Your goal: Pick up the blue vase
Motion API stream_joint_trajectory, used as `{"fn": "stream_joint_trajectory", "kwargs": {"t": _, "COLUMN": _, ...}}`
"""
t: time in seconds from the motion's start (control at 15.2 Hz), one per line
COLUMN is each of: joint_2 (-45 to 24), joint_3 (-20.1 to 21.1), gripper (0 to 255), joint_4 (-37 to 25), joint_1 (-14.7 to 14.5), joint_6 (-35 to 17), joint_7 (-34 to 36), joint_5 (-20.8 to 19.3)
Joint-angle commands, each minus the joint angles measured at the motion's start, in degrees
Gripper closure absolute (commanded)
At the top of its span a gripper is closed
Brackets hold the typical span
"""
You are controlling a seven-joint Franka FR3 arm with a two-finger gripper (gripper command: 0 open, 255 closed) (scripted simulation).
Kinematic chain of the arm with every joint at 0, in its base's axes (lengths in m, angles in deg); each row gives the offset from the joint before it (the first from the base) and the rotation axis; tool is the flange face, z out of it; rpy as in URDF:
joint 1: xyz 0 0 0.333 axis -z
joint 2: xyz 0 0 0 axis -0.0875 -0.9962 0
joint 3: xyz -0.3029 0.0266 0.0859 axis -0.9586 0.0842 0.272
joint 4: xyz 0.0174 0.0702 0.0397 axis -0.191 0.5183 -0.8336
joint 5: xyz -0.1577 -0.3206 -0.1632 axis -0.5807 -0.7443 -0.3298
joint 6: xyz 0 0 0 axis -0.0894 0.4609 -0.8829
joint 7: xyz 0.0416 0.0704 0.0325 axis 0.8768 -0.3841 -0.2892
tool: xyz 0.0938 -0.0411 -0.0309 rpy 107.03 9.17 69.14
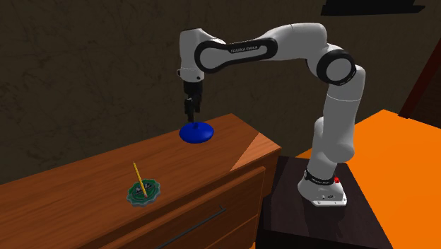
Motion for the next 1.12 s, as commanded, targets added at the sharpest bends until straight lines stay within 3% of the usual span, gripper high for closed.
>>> {"fn": "stream_joint_trajectory", "kwargs": {"t": 0.0, "joint_2": -0.2, "joint_3": -0.03, "gripper": 0, "joint_4": 1.29, "joint_1": 0.04, "joint_6": -1.47, "joint_7": -0.16, "joint_5": 0.03}}
{"fn": "stream_joint_trajectory", "kwargs": {"t": 0.33, "joint_2": -0.19, "joint_3": -0.02, "gripper": 0, "joint_4": 4.06, "joint_1": 0.03, "joint_6": -4.22, "joint_7": -0.31, "joint_5": 0.07}}
{"fn": "stream_joint_trajectory", "kwargs": {"t": 0.4, "joint_2": -0.1, "joint_3": -0.02, "gripper": 255, "joint_4": 4.08, "joint_1": 0.02, "joint_6": -4.16, "joint_7": -0.3, "joint_5": 0.08}}
{"fn": "stream_joint_trajectory", "kwargs": {"t": 1.06, "joint_2": -0.17, "joint_3": -0.03, "gripper": 255, "joint_4": 3.31, "joint_1": 0.03, "joint_6": -3.46, "joint_7": -0.27, "joint_5": 0.06}}
